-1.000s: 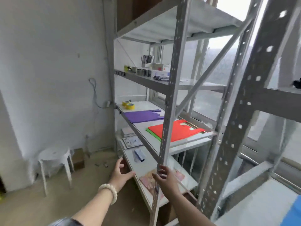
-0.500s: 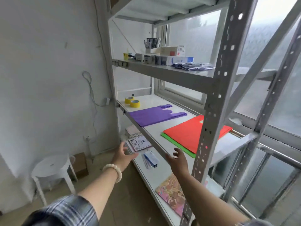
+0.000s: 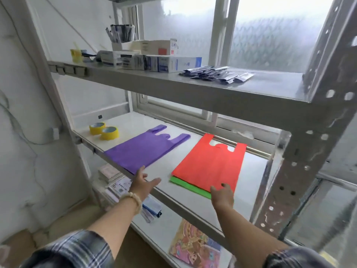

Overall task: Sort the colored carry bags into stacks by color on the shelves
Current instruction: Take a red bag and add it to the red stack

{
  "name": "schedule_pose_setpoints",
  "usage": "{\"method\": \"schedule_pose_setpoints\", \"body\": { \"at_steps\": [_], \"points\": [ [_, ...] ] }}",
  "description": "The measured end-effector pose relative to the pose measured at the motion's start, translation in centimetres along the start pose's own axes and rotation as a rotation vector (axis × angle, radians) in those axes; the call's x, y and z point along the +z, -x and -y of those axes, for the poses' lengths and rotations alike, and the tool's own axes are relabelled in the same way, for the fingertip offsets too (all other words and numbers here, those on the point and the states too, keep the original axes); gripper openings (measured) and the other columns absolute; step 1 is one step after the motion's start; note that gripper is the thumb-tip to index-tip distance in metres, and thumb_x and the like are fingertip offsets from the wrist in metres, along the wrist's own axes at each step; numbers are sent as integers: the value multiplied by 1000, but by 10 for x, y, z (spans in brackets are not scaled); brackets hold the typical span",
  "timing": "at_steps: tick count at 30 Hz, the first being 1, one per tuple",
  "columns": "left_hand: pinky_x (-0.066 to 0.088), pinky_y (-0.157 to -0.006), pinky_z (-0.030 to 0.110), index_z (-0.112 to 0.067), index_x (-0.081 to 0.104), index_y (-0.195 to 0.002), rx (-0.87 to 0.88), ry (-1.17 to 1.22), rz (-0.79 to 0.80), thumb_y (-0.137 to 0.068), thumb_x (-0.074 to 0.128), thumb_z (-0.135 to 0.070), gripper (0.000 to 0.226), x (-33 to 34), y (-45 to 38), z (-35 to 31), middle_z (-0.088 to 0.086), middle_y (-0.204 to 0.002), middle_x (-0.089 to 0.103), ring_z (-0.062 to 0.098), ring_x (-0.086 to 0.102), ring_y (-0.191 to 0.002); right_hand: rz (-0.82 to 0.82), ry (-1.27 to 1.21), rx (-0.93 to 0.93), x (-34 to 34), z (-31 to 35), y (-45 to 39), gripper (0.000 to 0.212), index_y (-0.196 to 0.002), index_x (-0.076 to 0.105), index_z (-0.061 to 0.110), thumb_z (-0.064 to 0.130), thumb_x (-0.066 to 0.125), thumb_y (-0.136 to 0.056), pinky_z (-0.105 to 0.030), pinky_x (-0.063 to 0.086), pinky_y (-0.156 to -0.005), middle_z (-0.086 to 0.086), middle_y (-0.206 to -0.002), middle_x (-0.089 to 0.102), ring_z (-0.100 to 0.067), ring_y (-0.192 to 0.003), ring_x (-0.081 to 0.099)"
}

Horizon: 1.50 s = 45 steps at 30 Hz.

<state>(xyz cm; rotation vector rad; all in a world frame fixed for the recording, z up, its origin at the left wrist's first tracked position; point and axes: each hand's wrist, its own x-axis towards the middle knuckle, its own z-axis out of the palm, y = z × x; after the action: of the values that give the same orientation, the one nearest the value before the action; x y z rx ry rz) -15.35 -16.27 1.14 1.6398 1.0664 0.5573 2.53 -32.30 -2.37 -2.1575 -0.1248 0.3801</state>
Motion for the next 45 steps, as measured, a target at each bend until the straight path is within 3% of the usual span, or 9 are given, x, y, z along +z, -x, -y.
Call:
{"method": "schedule_pose_setpoints", "body": {
  "at_steps": [6, 16, 20, 24, 30, 32, 38, 42, 45],
  "points": [
    [37, -102, 35, -16, 26, -144, -25, -30, 87, -81, 70, -26, 78, 31, -74, -7, 7, -134, 43, 25, 46, -121, -162, 92, 219, 4, -3, -57, 57, -137, 39, 5, 31, 57, -90, -39, 37, -102, -21, -136, 44, -38, -126, 43],
    [32, -109, 34, -10, 24, -145, -30, -204, 345, -82, 68, -27, 79, 79, -159, -11, 16, -142, 40, 28, 43, -129, -244, 227, 408, 19, 3, -81, 52, -132, 42, 5, 29, 60, -89, -37, 40, -98, -15, -135, 42, -33, -124, 41],
    [30, -111, 32, -6, 26, -144, -50, -350, 462, -82, 68, -31, 80, 100, -171, -7, 15, -146, 37, 27, 38, -135, -304, 299, 446, 29, 4, -76, 39, -129, 44, 9, 18, 48, -91, -39, 41, -96, -12, -132, 42, -30, -120, 42],
    [38, -103, 30, 0, 41, -134, -36, -430, 482, -80, 69, -26, 66, 115, -177, -7, 15, -135, 51, 27, 50, -125, -317, 325, 458, 31, 6, -77, 36, -128, 47, 8, 13, 40, -93, -38, 39, -100, -13, -133, 41, -31, -122, 42],
    [44, -93, 30, 3, 58, -117, -70, -451, 453, -80, 69, -19, 44, 122, -188, -8, 18, -120, 63, 29, 59, -112, -304, 253, 534, 28, 9, -77, 34, -124, 53, 4, 13, 45, -92, -34, 42, -97, -15, -133, 45, -33, -122, 46],
    [44, -93, 30, 5, 58, -117, -75, -453, 468, -83, 66, -19, 42, 123, -193, -9, 17, -121, 62, 29, 59, -113, -286, 174, 522, 28, 10, -79, 32, -119, 57, 2, 12, 45, -91, -31, 44, -88, -15, -126, 54, -33, -117, 53],
    [48, -86, 32, -4, 64, -97, -45, -371, 482, -83, 61, -17, 19, 120, -204, -4, 13, -99, 66, 27, 61, -93, -165, -415, 490, 26, 23, -87, 13, -98, 56, 2, 7, 51, -87, -34, 53, -59, -17, -90, 58, -30, -80, 59],
    [48, -95, 33, 3, 61, -111, -108, -276, 535, -83, 65, -22, 38, 117, -211, 3, 16, -110, 66, 29, 61, -104, -117, -551, 465, 23, 30, -88, 7, -83, 54, 8, 10, 53, -90, -30, 50, -56, -9, -74, 57, -20, -64, 56],
    [49, -97, 43, 2, 60, -113, -149, -236, 568, -80, 69, -24, 43, 120, -218, 10, 18, -114, 65, 31, 61, -107, -95, -504, 481, 20, 29, -90, 4, -89, 55, 7, 11, 54, -89, -29, 49, -55, -10, -74, 58, -21, -64, 56]
  ]
}}
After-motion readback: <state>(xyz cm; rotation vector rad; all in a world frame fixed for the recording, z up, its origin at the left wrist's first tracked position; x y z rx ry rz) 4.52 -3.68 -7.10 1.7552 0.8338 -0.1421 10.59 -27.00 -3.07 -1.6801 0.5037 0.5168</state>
